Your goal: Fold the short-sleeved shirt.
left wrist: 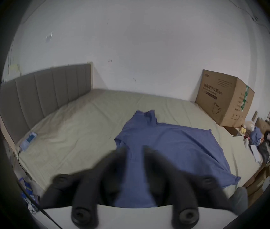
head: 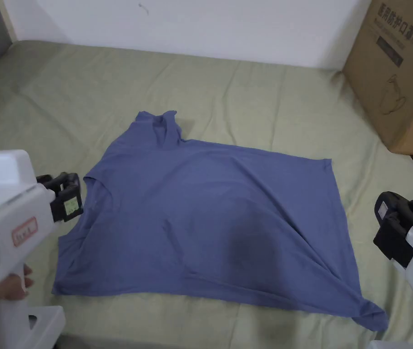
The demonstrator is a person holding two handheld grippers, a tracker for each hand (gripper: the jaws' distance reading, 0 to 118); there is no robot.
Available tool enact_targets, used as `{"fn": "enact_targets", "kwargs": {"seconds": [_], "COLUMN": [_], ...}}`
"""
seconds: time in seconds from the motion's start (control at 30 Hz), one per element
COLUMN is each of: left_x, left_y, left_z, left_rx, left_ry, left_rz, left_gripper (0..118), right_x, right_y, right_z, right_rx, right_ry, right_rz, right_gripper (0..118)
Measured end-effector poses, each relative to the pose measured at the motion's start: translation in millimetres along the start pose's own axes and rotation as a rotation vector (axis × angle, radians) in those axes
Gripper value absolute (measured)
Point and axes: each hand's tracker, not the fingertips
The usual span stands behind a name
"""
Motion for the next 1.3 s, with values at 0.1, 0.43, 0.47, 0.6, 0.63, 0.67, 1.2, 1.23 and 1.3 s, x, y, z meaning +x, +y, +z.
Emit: {"fn": "enact_targets", "kwargs": {"seconds": [0.1, 0.43, 0.47, 0.6, 0.63, 0.67, 1.2, 1.23, 1.3], "left_x": [-21, -44, -43, -49, -49, -46, -40, -39, -36], "left_y": [5, -79, -85, -105, -108, -111, -67, -67, -69], "left_z": [-26, -89, -95, -113, -113, -110, -44, -44, -44], "left_rx": [-0.229, -0.569, -0.601, -0.631, -0.633, -0.621, -0.352, -0.354, -0.367], "left_ry": [0.058, 0.12, 0.132, 0.13, 0.12, 0.115, 0.018, 0.019, 0.027], "left_rz": [0.031, 0.015, 0.011, 0.039, 0.055, 0.05, 0.229, 0.227, 0.217], "left_gripper": [118, 107, 104, 47, 29, 20, 0, 0, 0], "right_x": [2, 4, 4, 6, 6, 7, 55, 58, 67], "right_y": [-2, -14, -15, -19, -20, -21, -51, -57, -71], "right_z": [-3, -18, -18, -19, -19, -19, -60, -62, -69], "right_rx": [-0.006, -0.071, -0.08, -0.102, -0.108, -0.112, -0.559, -0.59, -0.673], "right_ry": [-0.005, -0.01, -0.015, -0.029, -0.034, -0.038, -0.036, -0.058, -0.074], "right_rz": [0.004, -0.011, -0.013, -0.014, -0.014, -0.015, 0.012, 0.028, 0.052], "right_gripper": [0, 0, 0, 0, 0, 0, 116, 116, 116]}}
